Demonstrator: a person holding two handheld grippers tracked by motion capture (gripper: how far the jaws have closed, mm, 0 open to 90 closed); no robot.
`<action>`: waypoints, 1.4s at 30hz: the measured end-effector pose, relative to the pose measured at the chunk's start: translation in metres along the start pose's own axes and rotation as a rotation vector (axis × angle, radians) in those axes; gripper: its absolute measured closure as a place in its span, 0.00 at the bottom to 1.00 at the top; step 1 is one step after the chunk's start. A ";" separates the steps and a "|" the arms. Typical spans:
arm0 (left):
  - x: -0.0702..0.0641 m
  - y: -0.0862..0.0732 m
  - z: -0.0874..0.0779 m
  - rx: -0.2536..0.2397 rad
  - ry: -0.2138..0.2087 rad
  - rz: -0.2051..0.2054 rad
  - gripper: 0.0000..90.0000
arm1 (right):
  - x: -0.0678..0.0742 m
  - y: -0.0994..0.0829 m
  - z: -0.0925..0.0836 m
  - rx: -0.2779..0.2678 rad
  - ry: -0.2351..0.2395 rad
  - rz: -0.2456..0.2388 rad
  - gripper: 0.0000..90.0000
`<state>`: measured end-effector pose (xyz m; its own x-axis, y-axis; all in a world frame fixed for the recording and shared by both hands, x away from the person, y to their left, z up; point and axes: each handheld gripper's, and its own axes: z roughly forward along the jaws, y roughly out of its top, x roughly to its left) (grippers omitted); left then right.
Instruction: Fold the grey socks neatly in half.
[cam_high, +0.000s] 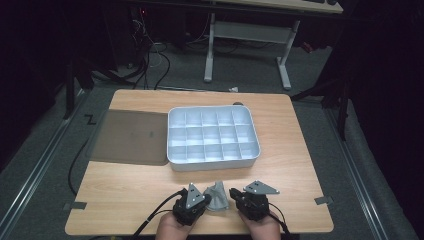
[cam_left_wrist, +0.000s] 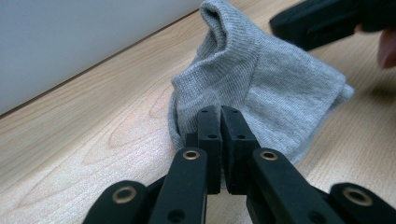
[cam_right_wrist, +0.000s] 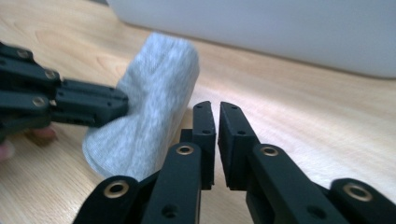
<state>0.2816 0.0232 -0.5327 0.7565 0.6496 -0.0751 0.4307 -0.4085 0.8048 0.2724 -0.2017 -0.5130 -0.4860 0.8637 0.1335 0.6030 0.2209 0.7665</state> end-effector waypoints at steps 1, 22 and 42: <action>0.000 0.000 0.000 0.000 0.000 0.000 0.97 | 0.001 -0.001 0.002 0.005 0.003 -0.001 0.96; -0.001 0.000 0.000 0.000 0.006 0.010 0.97 | 0.033 0.006 0.007 -0.025 0.071 -0.071 0.96; -0.003 0.000 0.000 0.001 0.015 0.018 0.97 | 0.047 0.002 0.001 -0.048 0.120 -0.100 0.96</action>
<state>0.2798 0.0213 -0.5325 0.7571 0.6512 -0.0516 0.4170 -0.4209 0.8056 0.2514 -0.1598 -0.5054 -0.6157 0.7777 0.1266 0.5182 0.2787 0.8086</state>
